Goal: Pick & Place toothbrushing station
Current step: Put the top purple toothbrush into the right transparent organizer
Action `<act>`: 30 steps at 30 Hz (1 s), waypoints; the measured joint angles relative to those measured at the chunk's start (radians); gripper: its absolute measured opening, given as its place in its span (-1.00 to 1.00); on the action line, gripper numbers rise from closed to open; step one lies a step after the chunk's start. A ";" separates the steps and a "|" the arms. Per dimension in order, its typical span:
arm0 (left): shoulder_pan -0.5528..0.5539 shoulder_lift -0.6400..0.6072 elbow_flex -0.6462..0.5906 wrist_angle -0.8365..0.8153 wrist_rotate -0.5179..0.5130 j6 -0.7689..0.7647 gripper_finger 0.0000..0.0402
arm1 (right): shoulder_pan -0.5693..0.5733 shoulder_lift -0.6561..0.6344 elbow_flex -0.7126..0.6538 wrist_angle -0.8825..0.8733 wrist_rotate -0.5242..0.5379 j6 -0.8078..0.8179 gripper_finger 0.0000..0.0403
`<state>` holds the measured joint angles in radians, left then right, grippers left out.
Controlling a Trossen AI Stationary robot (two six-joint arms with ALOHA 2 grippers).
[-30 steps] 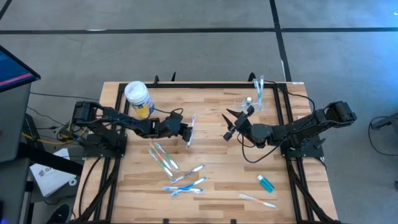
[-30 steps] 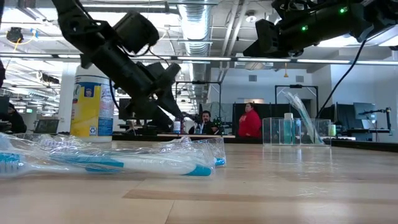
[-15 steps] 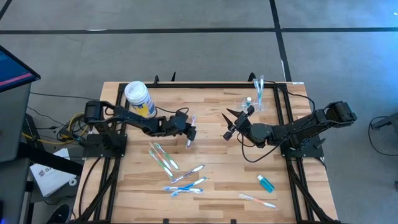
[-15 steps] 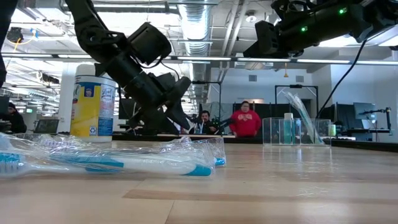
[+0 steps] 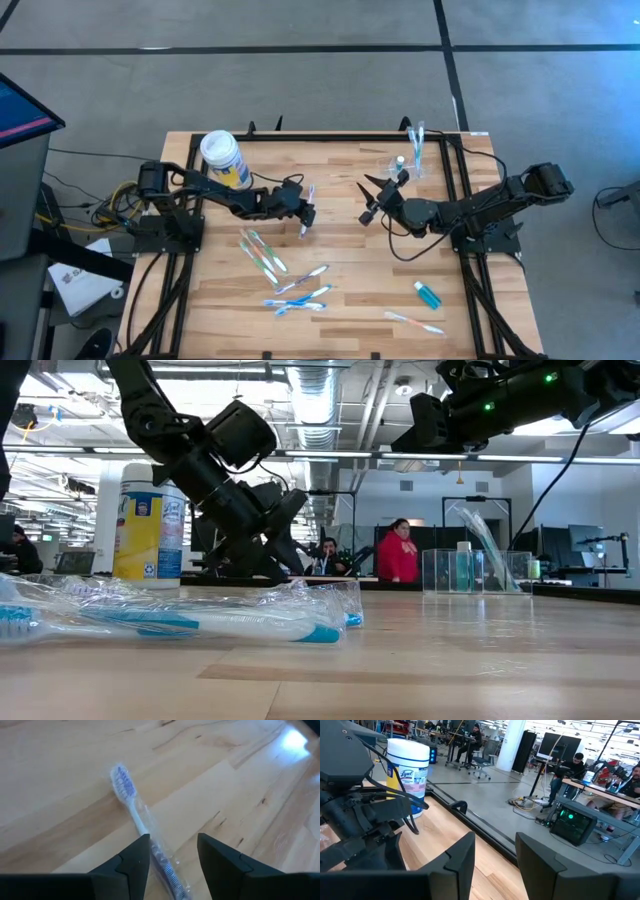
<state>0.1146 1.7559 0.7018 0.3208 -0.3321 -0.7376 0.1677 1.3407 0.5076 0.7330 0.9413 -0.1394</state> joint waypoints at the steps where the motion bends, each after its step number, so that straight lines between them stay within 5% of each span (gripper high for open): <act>1: 0.000 0.007 0.001 -0.001 0.000 0.000 -0.21 | 0.000 0.000 0.000 0.000 0.000 0.000 -0.35; 12: -0.001 0.094 0.041 0.010 -0.009 -0.013 -0.24 | 0.000 0.000 0.000 0.000 0.001 0.001 -0.35; 22: -0.006 0.072 0.039 0.002 0.007 0.020 -0.94 | 0.000 0.000 0.000 -0.011 0.002 0.001 -0.35; 30: -0.034 0.025 0.036 0.000 -0.062 0.074 -1.00 | 0.000 0.000 0.000 -0.019 0.001 0.002 -0.35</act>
<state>0.0806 1.7807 0.7378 0.3209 -0.3945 -0.6635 0.1677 1.3407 0.5076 0.7139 0.9421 -0.1379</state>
